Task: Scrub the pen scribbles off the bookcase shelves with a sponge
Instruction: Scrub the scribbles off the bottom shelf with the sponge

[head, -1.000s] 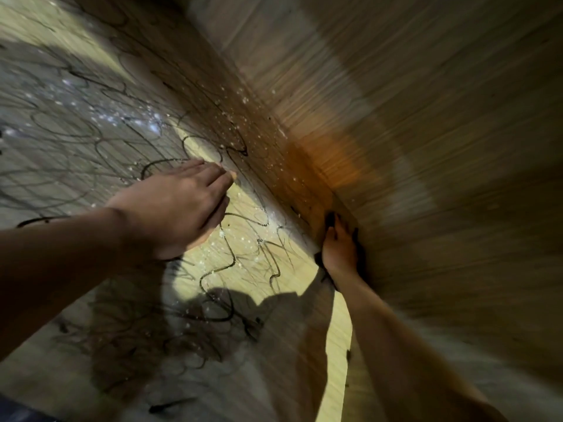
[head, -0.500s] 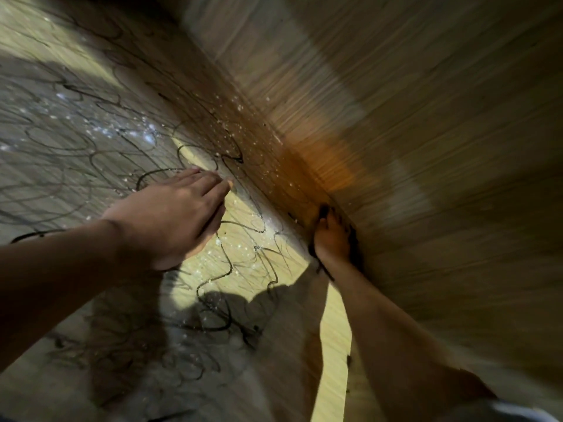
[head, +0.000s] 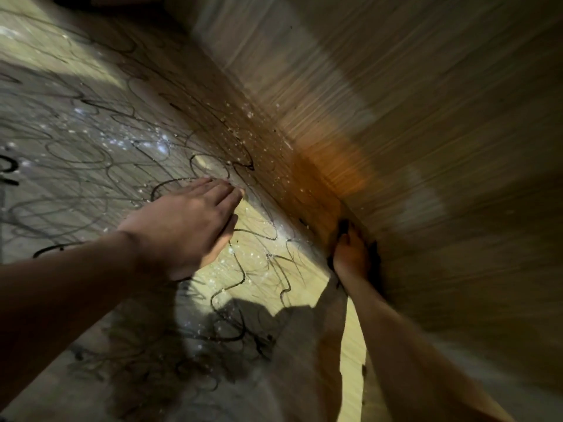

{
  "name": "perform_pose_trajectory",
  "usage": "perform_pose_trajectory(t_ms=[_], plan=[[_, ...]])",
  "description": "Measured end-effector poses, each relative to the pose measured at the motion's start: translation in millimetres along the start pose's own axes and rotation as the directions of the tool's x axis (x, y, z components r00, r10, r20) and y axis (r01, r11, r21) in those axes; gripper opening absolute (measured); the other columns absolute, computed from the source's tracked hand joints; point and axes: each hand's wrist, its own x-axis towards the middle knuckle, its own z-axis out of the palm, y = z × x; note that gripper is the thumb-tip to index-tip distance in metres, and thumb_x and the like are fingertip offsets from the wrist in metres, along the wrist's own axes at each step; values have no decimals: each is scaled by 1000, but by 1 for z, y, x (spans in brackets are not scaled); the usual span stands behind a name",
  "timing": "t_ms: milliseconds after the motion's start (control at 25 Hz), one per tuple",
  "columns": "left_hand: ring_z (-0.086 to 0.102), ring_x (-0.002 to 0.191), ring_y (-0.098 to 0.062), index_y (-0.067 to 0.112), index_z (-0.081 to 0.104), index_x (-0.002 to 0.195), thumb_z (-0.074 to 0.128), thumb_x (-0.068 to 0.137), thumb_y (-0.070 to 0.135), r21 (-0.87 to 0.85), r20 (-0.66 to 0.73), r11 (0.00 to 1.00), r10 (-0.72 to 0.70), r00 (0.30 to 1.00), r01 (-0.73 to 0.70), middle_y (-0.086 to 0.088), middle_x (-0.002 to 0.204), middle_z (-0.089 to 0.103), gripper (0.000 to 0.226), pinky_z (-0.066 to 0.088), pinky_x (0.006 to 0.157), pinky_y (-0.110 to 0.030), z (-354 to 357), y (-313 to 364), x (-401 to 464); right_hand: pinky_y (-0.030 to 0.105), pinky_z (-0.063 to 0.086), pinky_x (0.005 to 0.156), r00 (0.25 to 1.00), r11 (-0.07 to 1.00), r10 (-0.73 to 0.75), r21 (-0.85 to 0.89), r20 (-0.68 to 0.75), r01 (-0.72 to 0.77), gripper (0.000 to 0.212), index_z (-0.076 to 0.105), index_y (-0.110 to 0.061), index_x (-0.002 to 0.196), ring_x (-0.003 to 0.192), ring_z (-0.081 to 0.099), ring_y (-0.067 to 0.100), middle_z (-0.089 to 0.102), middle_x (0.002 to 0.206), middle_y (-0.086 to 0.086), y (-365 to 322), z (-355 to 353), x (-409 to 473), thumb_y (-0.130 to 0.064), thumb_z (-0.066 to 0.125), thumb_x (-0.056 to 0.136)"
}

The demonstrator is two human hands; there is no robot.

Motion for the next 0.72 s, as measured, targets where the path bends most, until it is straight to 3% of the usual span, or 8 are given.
perform_pose_trajectory(t_ms=[120, 280, 360, 440, 480, 600, 720], plan=[[53, 126, -31, 1, 42, 142, 16, 99, 41, -32, 29, 999, -18, 999, 18, -21, 135, 54, 64, 33, 112, -41, 1, -1, 1, 36, 20, 118, 983, 945, -173, 292, 66, 147, 42, 40, -26, 144, 144, 24, 13, 29, 154, -8, 5, -3, -34, -20, 39, 102], [55, 123, -33, 2, 42, 141, 12, 100, 43, -28, 32, 999, -22, 999, 23, -20, 133, 56, 66, 31, 110, -41, -1, -1, 0, 35, 31, 108, 999, 998, 35, 56, -35, -33, 41, 41, -21, 144, 137, 35, 27, 36, 151, 4, 24, -16, -20, -21, 35, 103], [56, 121, -33, 2, 43, 141, 12, 100, 44, -28, 16, 1000, -12, 1000, 12, -19, 131, 57, 66, 28, 109, -39, -2, -2, 0, 38, 36, 100, 980, 993, 109, 54, -164, -102, 36, 48, -10, 135, 126, 44, 34, 45, 140, 15, 11, -11, 0, -17, 39, 101], [55, 122, -32, 3, 41, 142, 11, 100, 45, -39, 26, 999, -17, 1000, 18, -18, 132, 56, 67, 26, 109, -36, -2, -1, 1, 38, 39, 91, 952, 995, 0, 91, -306, 29, 26, 56, -4, 118, 112, 51, 37, 52, 126, 20, 3, -5, 7, -12, 49, 95], [55, 122, -32, 3, 41, 142, 10, 100, 45, -39, 28, 999, -20, 999, 22, -18, 132, 56, 67, 26, 109, -36, -2, -1, 1, 37, 40, 89, 945, 987, -102, 86, -310, 135, 24, 59, -3, 114, 109, 54, 36, 56, 120, 20, 2, -2, 10, -10, 52, 93], [57, 117, -35, 2, 42, 141, 7, 100, 47, -45, 41, 999, -10, 999, 12, -19, 127, 57, 70, 35, 106, -39, -1, -4, 1, 36, 36, 99, 948, 968, -249, -25, -197, 249, 34, 56, -6, 128, 120, 49, 32, 51, 133, 16, 6, -3, 17, -18, 47, 97], [54, 120, -37, 2, 40, 143, 4, 98, 51, -43, 37, 999, -12, 999, 14, -20, 131, 55, 75, 38, 105, -41, 2, -6, 3, 41, 24, 114, 989, 968, -147, -203, -1, 144, 49, 29, -19, 150, 138, 30, 29, 27, 155, 6, 19, -14, 33, -35, 26, 103]])
